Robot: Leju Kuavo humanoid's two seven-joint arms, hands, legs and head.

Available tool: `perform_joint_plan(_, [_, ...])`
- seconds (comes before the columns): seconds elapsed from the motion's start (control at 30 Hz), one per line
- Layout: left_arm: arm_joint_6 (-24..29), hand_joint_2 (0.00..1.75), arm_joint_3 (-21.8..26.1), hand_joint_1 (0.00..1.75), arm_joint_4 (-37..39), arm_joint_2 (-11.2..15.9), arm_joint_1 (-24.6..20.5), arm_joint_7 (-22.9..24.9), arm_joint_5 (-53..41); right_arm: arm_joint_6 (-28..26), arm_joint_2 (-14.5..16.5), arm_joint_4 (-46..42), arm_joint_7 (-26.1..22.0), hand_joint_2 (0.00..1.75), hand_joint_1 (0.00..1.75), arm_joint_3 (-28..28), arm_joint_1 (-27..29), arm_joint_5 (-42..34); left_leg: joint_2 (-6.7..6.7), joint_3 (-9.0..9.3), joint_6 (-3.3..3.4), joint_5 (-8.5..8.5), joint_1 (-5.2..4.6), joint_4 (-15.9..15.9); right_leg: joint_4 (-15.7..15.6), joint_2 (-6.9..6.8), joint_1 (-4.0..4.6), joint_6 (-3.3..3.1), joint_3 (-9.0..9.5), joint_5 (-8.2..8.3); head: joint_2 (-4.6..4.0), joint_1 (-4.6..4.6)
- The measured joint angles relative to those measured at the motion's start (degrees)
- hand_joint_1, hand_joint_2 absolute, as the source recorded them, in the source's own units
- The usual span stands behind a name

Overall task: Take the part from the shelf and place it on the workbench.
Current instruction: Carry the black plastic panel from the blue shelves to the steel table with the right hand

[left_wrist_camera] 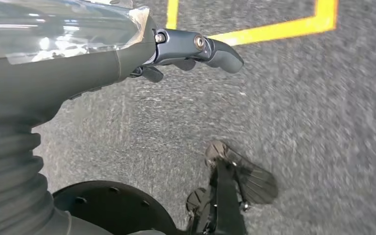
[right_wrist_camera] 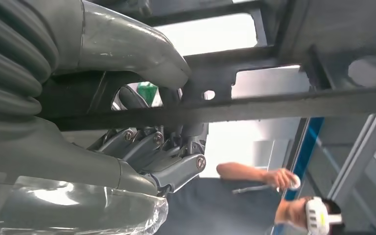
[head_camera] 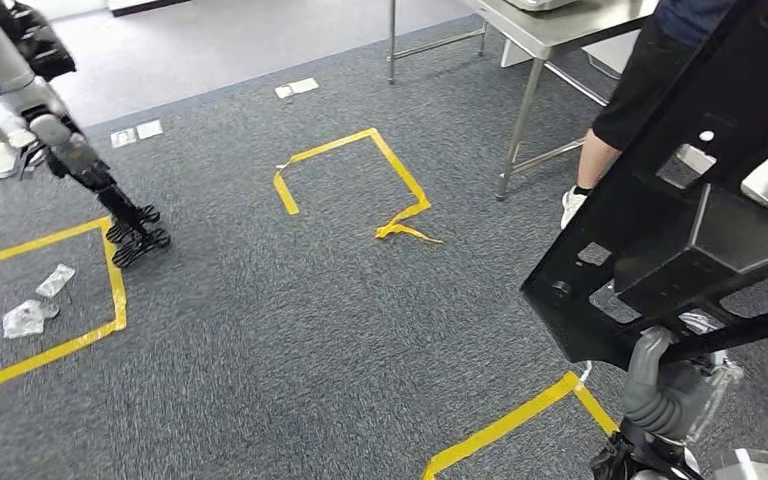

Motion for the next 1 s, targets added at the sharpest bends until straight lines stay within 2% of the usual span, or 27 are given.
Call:
perform_joint_plan(0.03, [0.1, 1.75, 0.0, 0.0, 0.0, 0.0, 0.0, 0.0, 0.1, 0.1, 0.1, -0.1, 0.1, 1.75, 1.75, 0.0, -0.1, 0.0, -1.67, -1.62, -0.17, -2.0, 0.14, 3.6, 0.0, 0.61, 0.01, -0.28, -0.08, 0.03, 0.0, -0.09])
perform_joint_plan(0.07, [0.2, 1.75, 0.0, 0.0, 0.0, -0.1, 0.1, 0.0, 0.1, 0.2, 0.2, -0.1, 0.1, 1.75, 1.75, 0.0, -0.1, 0.1, -2.72, -3.53, -0.26, -3.91, 0.21, 7.7, 0.0, 1.23, 0.07, -0.57, -0.14, 0.07, 0.0, -0.14])
perform_joint_plan(0.1, [0.3, 1.75, 0.0, 0.0, 0.0, -0.1, 0.1, 0.0, 0.2, 0.3, 0.2, -0.1, 0.2, 1.75, 1.75, 0.0, -0.2, 0.1, -3.19, -5.21, -0.32, -5.14, 0.25, 11.0, 0.0, 1.93, 0.15, -0.7, -0.18, 0.1, 0.0, -0.15])
perform_joint_plan(0.13, [0.5, 1.75, 0.0, 0.0, 0.0, -0.2, 0.2, 0.0, 0.3, 0.3, 0.3, -0.1, 0.2, 1.75, 1.75, 0.0, -0.2, 0.1, -3.41, -6.16, -0.35, -5.28, 0.31, 12.6, 0.1, 2.68, 0.21, -0.74, -0.19, 0.13, 0.0, -0.15])
perform_joint_plan(0.17, [0.6, 1.75, 0.0, 0.0, 0.0, -0.2, 0.2, 0.0, 0.4, 0.4, 0.3, -0.1, 0.3, 1.75, 1.75, 0.0, -0.2, 0.1, -3.54, -6.0, -0.32, -4.22, 0.4, 12.0, 0.1, 3.42, 0.24, -0.77, -0.17, 0.16, 0.0, -0.15])
perform_joint_plan(0.2, [0.6, 1.75, 0.0, 0.0, 0.0, -0.3, 0.2, 0.0, 0.4, 0.4, 0.3, -0.1, 0.3, 1.75, 1.75, 0.0, -0.2, 0.1, -3.87, -4.86, -0.28, -2.28, 0.55, 9.3, 0.2, 4.18, 0.23, -0.75, -0.13, 0.16, 0.0, -0.15])
perform_joint_plan(0.27, [0.6, 1.75, 0.0, 0.0, 0.0, -0.3, 0.2, 0.1, 0.5, 0.4, 0.4, -0.1, 0.3, 1.75, 1.75, 0.0, -0.3, 0.1, -6.23, -1.47, -0.21, 1.48, 1.0, 1.8, 0.5, 5.57, 0.34, -0.55, -0.25, 0.15, 0.0, -0.15])
perform_joint_plan(0.3, [0.6, 1.75, 0.0, 0.0, 0.0, -0.3, 0.1, 0.1, 0.5, 0.4, 0.4, -0.1, 0.3, 1.75, 1.75, 0.0, -0.3, 0.1, -7.37, -0.3, -0.21, 2.41, 1.1, -0.9, 0.6, 6.19, 0.38, -0.27, -0.45, 0.2, 0.0, -0.11])
perform_joint_plan(0.33, [0.6, 1.75, 0.0, 0.0, 0.0, -0.3, 0.1, 0.1, 0.5, 0.4, 0.4, -0.1, 0.3, 1.75, 1.75, 0.0, -0.4, 0.1, -8.13, 0.24, -0.13, 2.64, 1.05, -2.3, 0.7, 6.77, 0.38, 0.11, -0.73, 0.31, 0.0, -0.1])
perform_joint_plan(0.37, [0.6, 1.75, 0.0, 0.0, 0.0, -0.3, 0.1, 0.1, 0.5, 0.5, 0.4, -0.1, 0.4, 1.75, 1.75, 0.0, -0.5, 0.1, -8.06, 0.31, 0.05, 2.51, 0.83, -2.6, 0.6, 7.34, 0.33, 0.58, -1.0, 0.49, 0.0, -0.09])
perform_joint_plan(0.4, [0.6, 1.75, 0.0, 0.0, 0.0, -0.3, 0.1, 0.2, 0.5, 0.5, 0.4, -0.1, 0.4, 1.75, 1.75, 0.0, -0.5, 0.1, -7.41, 0.29, 0.43, 2.69, 0.65, -2.7, 0.4, 7.96, 0.19, 1.07, -1.36, 0.71, 0.0, -0.09])
perform_joint_plan(0.43, [0.7, 1.75, 0.0, 0.0, 0.0, -0.4, 0.0, 0.3, 0.6, 0.5, 0.4, -0.1, 0.5, 1.75, 1.75, 0.0, -0.5, 0.2, -6.69, 0.39, 0.91, 2.95, 0.56, -3.0, 0.6, 7.65, 0.12, 1.41, -1.74, 0.71, 0.0, -0.09])
perform_joint_plan(0.47, [0.6, 1.75, 0.0, 0.0, 0.0, -0.4, 0.0, 0.4, 0.6, 0.6, 0.4, -0.1, 0.5, 1.75, 1.75, 0.0, -0.6, 0.2, -5.95, 0.48, 1.4, 3.23, 0.55, -3.3, 1.5, 6.63, 0.22, 1.55, -2.39, 0.27, 0.0, 0.01])
perform_joint_plan(0.5, [0.6, 1.75, 0.0, 0.0, 0.0, -0.4, 0.0, 0.5, 0.7, 0.7, 0.4, -0.2, 0.6, 1.75, 1.75, 0.0, -0.8, 0.2, -5.13, 0.55, 1.81, 3.46, 0.57, -3.7, 3.5, 5.22, 0.39, 1.5, -3.49, -0.71, 0.0, 0.12])
perform_joint_plan(0.53, [0.6, 1.75, 0.0, 0.0, 0.0, -0.4, 0.0, 0.5, 0.7, 0.8, 0.4, -0.2, 0.6, 1.75, 1.75, 0.1, -0.9, 0.2, -4.29, 0.58, 2.07, 3.55, 0.49, -3.8, 6.8, 3.54, 0.47, 1.24, -5.0, -2.21, 0.0, 0.22])
perform_joint_plan(0.57, [0.6, 1.75, 0.0, 0.0, 0.0, -0.4, 0.0, 0.5, 0.8, 0.8, 0.4, -0.1, 0.6, 1.75, 1.75, 0.1, -1.0, 0.2, -3.49, 0.53, 2.23, 3.54, 0.37, -3.8, 10.9, 2.59, 0.56, 1.02, -6.87, -3.87, 0.0, 0.3])
perform_joint_plan(0.6, [0.5, 1.75, 0.0, 0.0, 0.0, -0.4, 0.1, 0.4, 0.8, 0.9, 0.4, -0.1, 0.6, 1.75, 1.75, 0.1, -1.0, 0.2, -2.66, 0.49, 2.29, 3.5, 0.24, -3.8, 14.6, 2.17, 0.52, 0.98, -8.57, -5.18, 0.0, 0.31])
perform_joint_plan(0.63, [0.4, 1.75, 0.0, 0.0, 0.0, -0.4, 0.1, 0.3, 0.8, 0.9, 0.4, -0.1, 0.6, 1.75, 1.75, 0.1, -0.9, 0.2, -1.88, 0.47, 2.34, 3.46, 0.17, -3.8, 16.9, 1.96, 0.47, 1.13, -9.57, -5.85, 0.0, 0.3])
perform_joint_plan(0.67, [0.4, 1.75, 0.0, 0.0, 0.0, -0.4, 0.1, 0.2, 0.8, 0.9, 0.4, 0.0, 0.6, 1.75, 1.75, 0.1, -0.7, 0.2, -1.18, 0.48, 2.34, 3.42, 0.14, -3.8, 17.0, 1.77, 0.41, 1.47, -9.44, -5.67, 0.0, 0.32])
perform_joint_plan(0.7, [0.3, 1.75, 0.0, 0.0, 0.0, -0.4, 0.1, 0.1, 0.8, 0.9, 0.4, 0.0, 0.6, 1.75, 1.75, 0.1, -0.6, 0.2, -0.52, 0.54, 2.3, 3.37, 0.13, -3.8, 14.6, 1.37, 0.35, 1.92, -8.04, -4.7, 0.0, 0.32])
perform_joint_plan(0.77, [0.2, 1.75, 0.0, 0.0, 0.0, -0.4, 0.1, 0.0, 0.7, 0.9, 0.4, 0.0, 0.5, 1.75, 1.75, 0.1, -0.4, 0.2, 0.65, 0.78, 1.97, 3.09, -0.09, -3.7, 6.0, -1.25, 0.44, 2.5, -3.17, -2.09, 0.0, 0.34])
perform_joint_plan(0.8, [0.1, 1.75, 0.0, 0.0, 0.0, -0.4, 0.1, -0.1, 0.7, 0.9, 0.4, 0.0, 0.4, 1.75, 1.75, 0.1, -0.4, 0.2, 1.15, 0.93, 1.7, 2.91, -0.29, -3.7, 2.6, -2.43, 0.59, 2.4, -1.24, -1.16, 0.0, 0.28])
perform_joint_plan(0.83, [0.1, 1.75, 0.0, 0.0, 0.0, -0.5, 0.1, -0.1, 0.6, 0.9, 0.5, 0.0, 0.4, 1.75, 1.75, 0.0, -0.3, 0.2, 1.64, 1.08, 1.43, 2.76, -0.5, -3.6, 0.7, -3.22, 0.76, 2.16, -0.16, -0.7, 0.0, 0.2])
perform_joint_plan(0.87, [0.1, 1.75, 0.0, 0.0, 0.0, -0.5, 0.1, 0.0, 0.5, 0.9, 0.5, -0.1, 0.3, 1.75, 1.75, 0.0, -0.1, 0.2, 2.16, 1.2, 1.21, 2.64, -0.65, -3.6, 0.3, -3.13, 0.96, 1.79, -0.02, -0.62, 0.0, 0.12])
perform_joint_plan(0.93, [0.1, 1.75, 0.0, 0.0, 0.0, -0.5, 0.1, 0.1, 0.4, 0.8, 0.6, -0.4, 0.2, 1.75, 1.75, -0.2, 0.4, 0.2, 2.81, 1.41, 0.69, 2.29, -0.46, -3.5, 0.3, -1.64, 0.69, 1.11, -0.1, -0.36, 0.0, 0.03])
perform_joint_plan(0.97, [0.1, 1.75, 0.0, 0.0, 0.0, -0.5, 0.0, 0.1, 0.3, 0.7, 0.7, -0.6, 0.1, 1.75, 1.75, -0.3, 0.7, 0.2, 2.05, 1.22, 0.39, 1.62, -0.27, -2.7, 0.2, -0.92, 0.43, 0.76, -0.08, -0.24, 0.0, -0.03])
perform_joint_plan(1.0, [0.1, 1.75, 0.0, 0.0, 0.0, -0.5, 0.0, 0.2, 0.3, 0.7, 0.8, -0.8, 0.1, 1.75, 1.75, -0.3, 0.8, 0.2, 0.7, 0.5, 0.1, 0.32, -0.08, -0.9, 0.0, -0.28, 0.12, 0.28, -0.02, -0.12, 0.0, -0.12])
